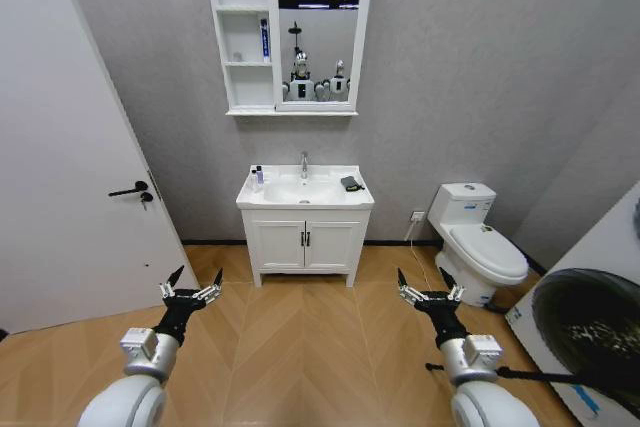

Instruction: Move facial cleanser and shampoo from washbasin to cabinet, then wipe washbasin with towel.

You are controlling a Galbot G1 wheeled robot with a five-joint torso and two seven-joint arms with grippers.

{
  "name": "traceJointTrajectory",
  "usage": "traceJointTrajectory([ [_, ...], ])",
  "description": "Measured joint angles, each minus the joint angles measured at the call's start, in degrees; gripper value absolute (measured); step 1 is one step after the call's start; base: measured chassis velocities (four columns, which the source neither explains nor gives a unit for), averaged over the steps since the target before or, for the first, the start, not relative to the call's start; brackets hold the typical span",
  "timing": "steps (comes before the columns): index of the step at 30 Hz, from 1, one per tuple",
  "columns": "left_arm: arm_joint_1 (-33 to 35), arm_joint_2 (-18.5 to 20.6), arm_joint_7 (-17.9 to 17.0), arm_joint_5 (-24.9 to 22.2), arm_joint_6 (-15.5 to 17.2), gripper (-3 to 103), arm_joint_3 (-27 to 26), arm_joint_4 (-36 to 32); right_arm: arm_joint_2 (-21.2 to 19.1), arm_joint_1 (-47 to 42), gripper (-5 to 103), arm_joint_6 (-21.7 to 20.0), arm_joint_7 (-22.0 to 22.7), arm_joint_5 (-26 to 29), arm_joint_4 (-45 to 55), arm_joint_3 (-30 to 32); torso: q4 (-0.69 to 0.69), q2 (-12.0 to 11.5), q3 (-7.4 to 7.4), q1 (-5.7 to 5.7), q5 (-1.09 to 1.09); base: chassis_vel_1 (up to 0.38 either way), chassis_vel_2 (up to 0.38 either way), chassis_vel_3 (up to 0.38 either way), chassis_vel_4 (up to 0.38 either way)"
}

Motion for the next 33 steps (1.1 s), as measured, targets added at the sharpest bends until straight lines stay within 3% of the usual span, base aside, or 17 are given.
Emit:
traceJointTrajectory([
  [15,0.0,0.1,0.0,0.3,-0.3,100,0.0,0.4,0.2,-0.1,100,0.9,-0.1,-0.2,-0.4,0.1,0.00,0.0,0.00,-0.01,0.00,-0.018,0.026,0.027,-0.033],
  [33,0.0,-0.2,0.1,0.8,-0.6,100,0.0,1.0,0.6,-0.1,100,1.5,-0.2,-0.4,-0.9,0.0,0.01,0.0,0.00,0.01,0.01,-0.132,0.132,0.139,-0.138],
])
